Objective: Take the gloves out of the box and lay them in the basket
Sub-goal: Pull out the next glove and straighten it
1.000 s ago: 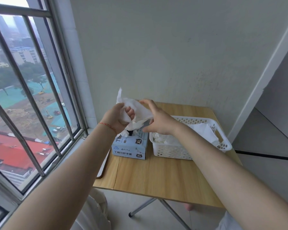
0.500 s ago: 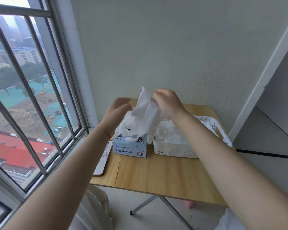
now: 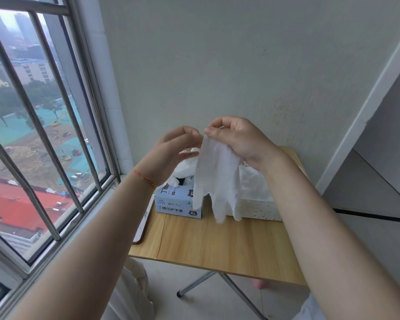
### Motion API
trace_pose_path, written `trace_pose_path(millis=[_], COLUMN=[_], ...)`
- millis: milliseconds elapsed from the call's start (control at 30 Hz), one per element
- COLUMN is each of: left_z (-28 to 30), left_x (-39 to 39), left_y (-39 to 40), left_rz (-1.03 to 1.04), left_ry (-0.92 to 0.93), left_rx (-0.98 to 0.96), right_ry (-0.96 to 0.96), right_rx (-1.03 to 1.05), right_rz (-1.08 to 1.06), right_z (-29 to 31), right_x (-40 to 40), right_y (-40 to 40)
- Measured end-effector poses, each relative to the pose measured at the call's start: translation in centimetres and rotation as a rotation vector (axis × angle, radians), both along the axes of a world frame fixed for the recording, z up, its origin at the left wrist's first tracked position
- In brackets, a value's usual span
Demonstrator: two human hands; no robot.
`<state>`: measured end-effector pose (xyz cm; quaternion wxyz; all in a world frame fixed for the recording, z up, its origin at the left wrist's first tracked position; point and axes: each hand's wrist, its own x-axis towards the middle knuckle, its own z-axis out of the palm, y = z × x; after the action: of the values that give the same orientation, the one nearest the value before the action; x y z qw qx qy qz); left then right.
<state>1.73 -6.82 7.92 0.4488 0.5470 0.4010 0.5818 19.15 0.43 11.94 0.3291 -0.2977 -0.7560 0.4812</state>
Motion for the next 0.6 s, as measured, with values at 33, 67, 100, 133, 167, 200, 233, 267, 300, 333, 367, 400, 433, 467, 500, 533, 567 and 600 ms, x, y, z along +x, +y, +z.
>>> trace_pose_path(millis=[33,67,100,133,167,200,233,267,300,333,367,400,433,467,500,533,567,600], left_z=[0.0,0.0,-0.3,-0.7,-1.2,-1.7,-2.3,-2.7,-3.1,-3.5,-3.7,-3.9,-4.0,-4.0,-4.0,-4.0,-4.1,-4.1], left_x=[0.2,0.5,0.6,0.6,0.5,0.4,0.1,-0.1,-0.3,-0.5,-0.7,-0.9,-1.2,-1.4,-1.7,-1.9,-2.2,-2.4], left_y=[0.1,0.1,0.2,0.2,0.4,0.5,0.5,0.4,0.3,0.2,0.1,0.0,0.0,0.0,-0.1,0.0,0.0,0.0], left_rz=[-0.012,-0.026,-0.045,-0.052,-0.044,-0.025,-0.003,0.016,0.032,0.043,0.041,0.025,0.0,-0.024,-0.039,-0.044,-0.04,-0.033], left_ry=[0.034,0.069,0.107,0.15,0.186,0.204,0.209,0.214,0.219,0.223,0.214,0.184,0.142,0.103,0.074,0.061,0.061,0.067], left_rx=[0.007,-0.007,-0.032,-0.069,-0.106,-0.147,-0.18,-0.209,-0.231,-0.248,-0.257,-0.264,-0.27,-0.273,-0.274,-0.276,-0.278,-0.282], right_ry=[0.013,0.02,0.022,0.017,0.006,-0.007,-0.018,-0.026,-0.038,-0.058,-0.082,-0.102,-0.113,-0.116,-0.115,-0.116,-0.122,-0.131], right_rx=[0.003,0.019,0.045,0.073,0.095,0.104,0.097,0.083,0.074,0.075,0.088,0.106,0.122,0.136,0.145,0.154,0.164,0.177], right_rz=[0.01,0.007,-0.011,-0.041,-0.072,-0.103,-0.131,-0.156,-0.182,-0.208,-0.233,-0.255,-0.27,-0.278,-0.284,-0.289,-0.294,-0.297], right_z=[0.1,0.2,0.3,0.2,0.2,0.1,-0.1,-0.3,-0.6,-0.8,-0.9,-1.1,-1.3,-1.5,-1.6,-1.6,-1.6,-1.6], right_x=[-0.1,-0.3,-0.4,-0.5,-0.5,-0.5,-0.5,-0.5,-0.4,-0.4,-0.4,-0.4,-0.4,-0.4,-0.4,-0.3,-0.3,-0.2], right_y=[-0.2,-0.3,-0.4,-0.3,-0.2,0.0,0.1,0.3,0.5,0.5,0.6,0.7,0.7,0.7,0.8,0.8,0.9,1.0])
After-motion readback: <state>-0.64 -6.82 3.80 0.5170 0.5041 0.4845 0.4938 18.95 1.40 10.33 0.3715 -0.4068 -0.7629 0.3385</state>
